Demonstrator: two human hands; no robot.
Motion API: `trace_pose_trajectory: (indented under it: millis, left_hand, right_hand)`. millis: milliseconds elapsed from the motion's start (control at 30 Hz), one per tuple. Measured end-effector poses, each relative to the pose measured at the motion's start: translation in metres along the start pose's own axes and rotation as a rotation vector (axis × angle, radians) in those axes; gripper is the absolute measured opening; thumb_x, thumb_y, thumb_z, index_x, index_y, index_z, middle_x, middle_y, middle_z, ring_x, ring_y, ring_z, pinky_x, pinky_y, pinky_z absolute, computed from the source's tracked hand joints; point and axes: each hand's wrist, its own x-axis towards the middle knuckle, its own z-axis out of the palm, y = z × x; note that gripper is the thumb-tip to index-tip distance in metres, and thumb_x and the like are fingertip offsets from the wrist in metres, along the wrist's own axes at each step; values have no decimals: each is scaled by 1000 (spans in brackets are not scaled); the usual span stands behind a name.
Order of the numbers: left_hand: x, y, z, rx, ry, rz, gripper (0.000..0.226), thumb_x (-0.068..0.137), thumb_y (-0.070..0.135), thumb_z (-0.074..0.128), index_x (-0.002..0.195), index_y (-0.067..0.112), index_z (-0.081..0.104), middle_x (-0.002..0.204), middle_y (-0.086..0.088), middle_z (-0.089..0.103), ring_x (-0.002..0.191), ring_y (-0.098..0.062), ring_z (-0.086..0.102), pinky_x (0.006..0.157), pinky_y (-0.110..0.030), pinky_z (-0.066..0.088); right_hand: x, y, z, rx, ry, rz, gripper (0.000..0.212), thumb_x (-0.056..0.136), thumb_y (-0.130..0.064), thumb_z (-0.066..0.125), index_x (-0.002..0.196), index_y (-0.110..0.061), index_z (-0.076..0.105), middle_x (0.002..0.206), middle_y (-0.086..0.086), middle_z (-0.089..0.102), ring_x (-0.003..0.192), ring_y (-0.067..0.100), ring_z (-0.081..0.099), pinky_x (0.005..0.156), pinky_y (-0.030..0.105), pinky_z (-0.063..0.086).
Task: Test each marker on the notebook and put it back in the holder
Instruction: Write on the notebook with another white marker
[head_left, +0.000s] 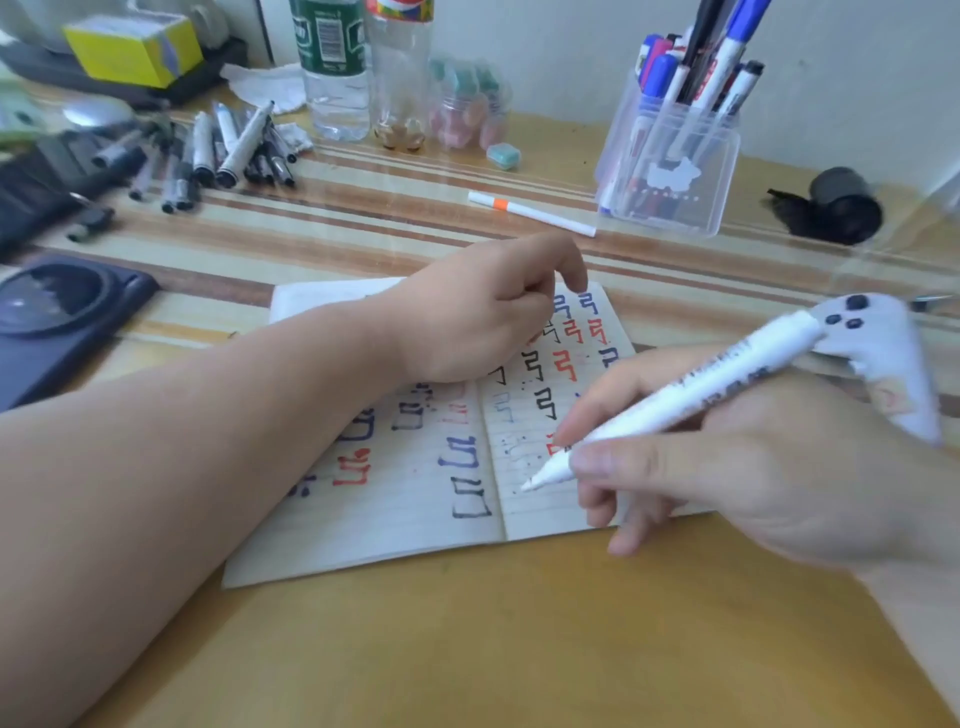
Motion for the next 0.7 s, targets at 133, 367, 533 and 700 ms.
trace_pose_trajectory:
  millis: [133, 367, 533, 700]
  left_hand:
    - [3, -4, 3, 122, -21, 68, 31, 85, 5, 52, 107, 23, 65, 87, 11, 62, 79, -2, 55, 75, -19, 46]
    - [15, -13, 8, 249, 3, 310, 44, 69, -1, 48, 101, 18, 71, 101, 7, 56, 96, -8, 45, 78, -2, 34]
    - [15, -13, 8, 278, 10, 325, 46, 70, -4, 47, 103, 17, 72, 104, 5, 57, 92, -2, 39, 80, 1, 30]
    - [12, -3, 10, 349, 5, 249, 32, 87, 1, 57, 109, 18, 72, 114, -4, 67, 103, -20, 60, 93, -31, 49]
  right_hand:
    - [-1, 14, 3, 28, 145, -128, 5, 71, -10, 71, 71, -8, 66, 50, 10, 52, 47, 25, 64, 61, 65, 59]
    - [3, 20, 6, -241, 102, -73, 12, 86, -18, 80, 76, -24, 76, 66, -5, 74, 61, 13, 73, 61, 32, 61]
    - [5, 20, 6, -299, 174, -110, 20, 83, -6, 80, 68, -17, 73, 58, -4, 72, 55, 13, 72, 58, 35, 62]
    - [5, 19, 3, -356, 157, -56, 19, 88, -18, 76, 70, -14, 72, 57, -5, 71, 54, 12, 71, 53, 27, 58]
